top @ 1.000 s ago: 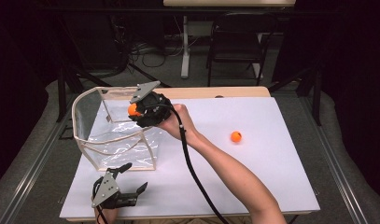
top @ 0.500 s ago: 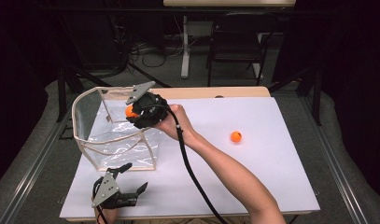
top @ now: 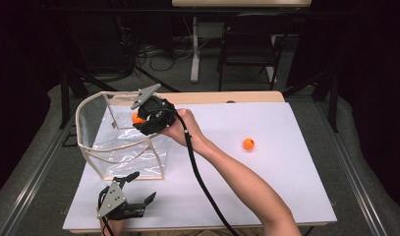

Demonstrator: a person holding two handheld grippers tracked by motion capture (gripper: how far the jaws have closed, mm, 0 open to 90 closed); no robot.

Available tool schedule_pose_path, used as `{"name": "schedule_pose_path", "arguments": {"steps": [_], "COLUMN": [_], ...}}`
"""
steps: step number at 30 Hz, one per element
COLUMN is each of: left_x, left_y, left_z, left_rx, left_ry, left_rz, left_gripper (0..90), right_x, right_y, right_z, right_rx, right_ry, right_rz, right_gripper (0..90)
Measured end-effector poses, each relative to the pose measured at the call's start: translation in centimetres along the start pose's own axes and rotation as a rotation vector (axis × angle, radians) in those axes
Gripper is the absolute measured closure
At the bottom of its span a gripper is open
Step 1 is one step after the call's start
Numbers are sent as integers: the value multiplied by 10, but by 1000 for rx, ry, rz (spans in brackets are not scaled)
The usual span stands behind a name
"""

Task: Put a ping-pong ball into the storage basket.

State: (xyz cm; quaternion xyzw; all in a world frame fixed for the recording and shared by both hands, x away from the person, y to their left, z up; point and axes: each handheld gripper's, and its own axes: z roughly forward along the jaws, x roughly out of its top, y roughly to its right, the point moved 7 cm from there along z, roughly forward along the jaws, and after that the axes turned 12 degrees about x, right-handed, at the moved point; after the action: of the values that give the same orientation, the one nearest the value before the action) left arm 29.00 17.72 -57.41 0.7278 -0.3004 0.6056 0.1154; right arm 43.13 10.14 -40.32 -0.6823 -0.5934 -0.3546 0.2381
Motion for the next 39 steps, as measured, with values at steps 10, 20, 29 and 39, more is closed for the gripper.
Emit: {"name": "schedule_pose_path", "arguments": {"steps": [10, 20, 29, 39], "left_x": [0, 0, -1, -1], "left_y": [0, 0, 0, -1], "left_z": [1, 1, 1, 1], "left_rx": [-3, -1, -2, -4], "left_ry": [-1, -3, -2, -5], "left_rz": [-2, -5, -6, -4], "left_gripper": [157, 157, 157, 157], "right_x": [0, -2, -4, -4], "right_y": [3, -1, -2, 5], "right_z": [6, 16, 24, 6], "right_rx": [3, 10, 21, 28], "right_ry": [-29, -70, -101, -18], "right_rz": [16, 17, 24, 82], "right_gripper": [505, 504, 459, 149]}}
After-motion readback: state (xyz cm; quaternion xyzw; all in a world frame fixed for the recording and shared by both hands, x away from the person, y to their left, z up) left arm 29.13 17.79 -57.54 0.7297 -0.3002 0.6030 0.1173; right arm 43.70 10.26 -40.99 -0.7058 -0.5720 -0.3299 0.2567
